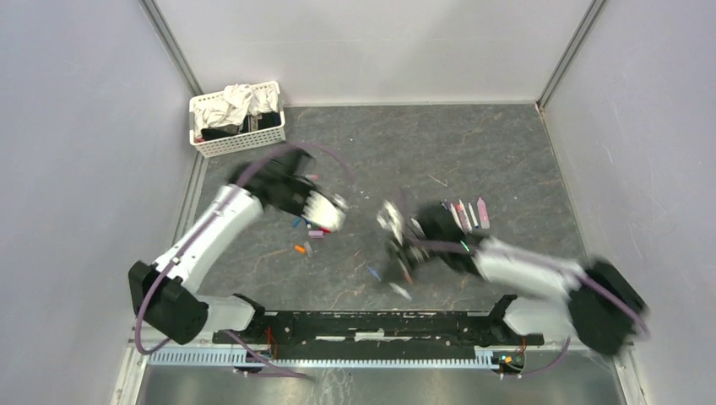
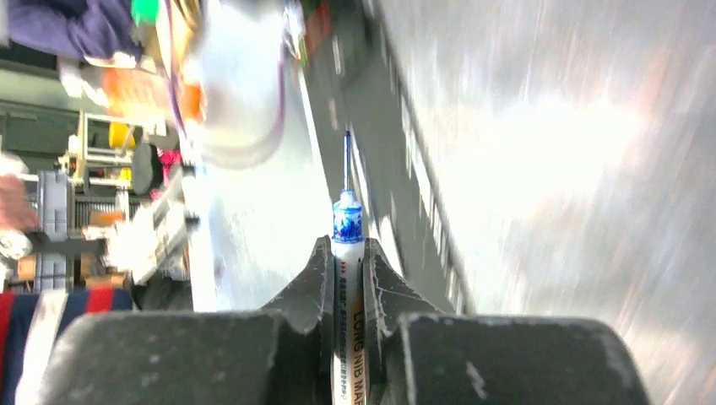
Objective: Open the pen caps
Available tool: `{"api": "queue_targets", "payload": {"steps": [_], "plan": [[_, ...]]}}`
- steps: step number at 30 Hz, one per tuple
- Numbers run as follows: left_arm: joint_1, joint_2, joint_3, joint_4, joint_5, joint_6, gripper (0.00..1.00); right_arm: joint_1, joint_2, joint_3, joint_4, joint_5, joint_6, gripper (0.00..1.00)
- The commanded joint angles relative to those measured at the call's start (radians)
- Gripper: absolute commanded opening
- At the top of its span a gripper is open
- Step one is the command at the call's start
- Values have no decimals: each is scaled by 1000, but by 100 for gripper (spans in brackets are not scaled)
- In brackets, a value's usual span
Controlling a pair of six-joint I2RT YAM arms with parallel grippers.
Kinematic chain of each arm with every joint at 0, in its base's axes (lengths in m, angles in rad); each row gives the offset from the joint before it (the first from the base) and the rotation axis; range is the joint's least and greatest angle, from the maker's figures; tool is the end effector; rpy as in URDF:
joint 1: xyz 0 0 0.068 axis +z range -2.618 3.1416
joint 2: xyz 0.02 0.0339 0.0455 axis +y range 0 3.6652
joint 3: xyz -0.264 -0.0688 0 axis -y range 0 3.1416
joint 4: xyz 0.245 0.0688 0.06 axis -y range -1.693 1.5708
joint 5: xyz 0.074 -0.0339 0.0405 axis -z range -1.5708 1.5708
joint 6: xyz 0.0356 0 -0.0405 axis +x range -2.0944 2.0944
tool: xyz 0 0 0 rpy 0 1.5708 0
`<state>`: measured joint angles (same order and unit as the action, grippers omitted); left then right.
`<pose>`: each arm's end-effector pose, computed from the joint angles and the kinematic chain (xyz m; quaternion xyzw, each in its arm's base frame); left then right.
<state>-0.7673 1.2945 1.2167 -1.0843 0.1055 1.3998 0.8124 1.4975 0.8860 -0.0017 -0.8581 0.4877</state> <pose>0.1704 -0.1696 0.3079 0.8690 0.4484 0.0140 0.2087 0.1973 0.2474 0.2293 -0.3196 0.7655 0.5475 0.1100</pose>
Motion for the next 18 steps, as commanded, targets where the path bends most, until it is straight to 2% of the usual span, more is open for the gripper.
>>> {"api": "queue_targets", "payload": {"steps": [1, 2, 3, 6, 9, 13, 18], "plan": [[464, -38, 64, 22, 103, 382, 2, -32, -497, -633, -81, 75, 107, 0], [386, -42, 64, 55, 81, 285, 2, -35, -482, -560, -266, 85, -38, 0], [328, -46, 58, 55, 65, 242, 2, -46, -475, -538, -337, 80, -84, 0], [165, -99, -6, 105, 13, 157, 2, -57, -486, -534, -203, 41, -5, 0], [4, -89, 16, 108, -19, 46, 2, -58, -387, -415, -213, -24, -84, 0], [-27, -52, 20, 121, -14, -38, 2, -72, -329, -265, -277, 36, -182, 0], [-26, 25, 1, 115, 6, -223, 2, -175, -295, -196, -348, 316, -236, 0]]}}
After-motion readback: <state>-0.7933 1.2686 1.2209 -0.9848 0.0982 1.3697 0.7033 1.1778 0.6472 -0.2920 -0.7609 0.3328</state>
